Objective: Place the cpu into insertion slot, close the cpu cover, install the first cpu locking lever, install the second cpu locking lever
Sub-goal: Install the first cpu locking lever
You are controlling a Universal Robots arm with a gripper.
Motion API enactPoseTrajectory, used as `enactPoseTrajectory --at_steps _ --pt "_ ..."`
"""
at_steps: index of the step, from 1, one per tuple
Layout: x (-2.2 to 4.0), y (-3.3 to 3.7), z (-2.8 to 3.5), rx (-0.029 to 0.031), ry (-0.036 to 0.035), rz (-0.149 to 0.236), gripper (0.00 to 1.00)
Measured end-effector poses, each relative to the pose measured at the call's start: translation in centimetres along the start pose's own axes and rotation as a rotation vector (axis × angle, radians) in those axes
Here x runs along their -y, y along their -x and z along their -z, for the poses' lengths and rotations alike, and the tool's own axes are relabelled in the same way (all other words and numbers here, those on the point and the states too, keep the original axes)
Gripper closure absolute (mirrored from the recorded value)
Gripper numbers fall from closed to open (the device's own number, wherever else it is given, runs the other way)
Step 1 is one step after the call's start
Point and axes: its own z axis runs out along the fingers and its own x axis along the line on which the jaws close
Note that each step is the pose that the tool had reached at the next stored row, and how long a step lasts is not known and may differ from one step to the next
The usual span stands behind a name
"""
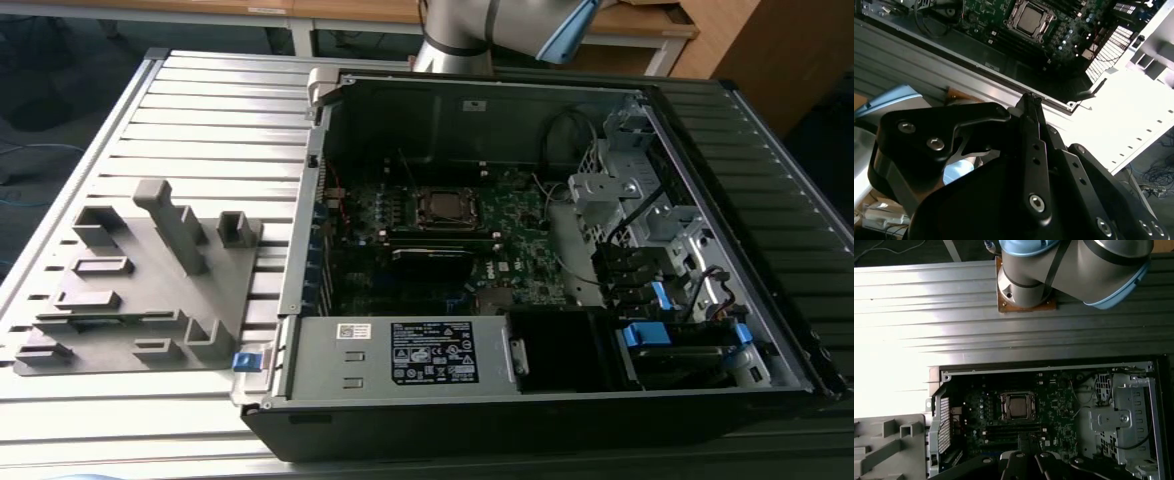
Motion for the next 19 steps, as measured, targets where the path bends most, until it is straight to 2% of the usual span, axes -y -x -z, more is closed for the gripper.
enactPoseTrajectory --at_steps 9,19 --pt "0.0 0.0 -0.13 -0.0001 -0.0002 0.0 0.89" --pt "0.2 -0.03 -1.93 -0.0002 -0.0004 0.0 0.89"
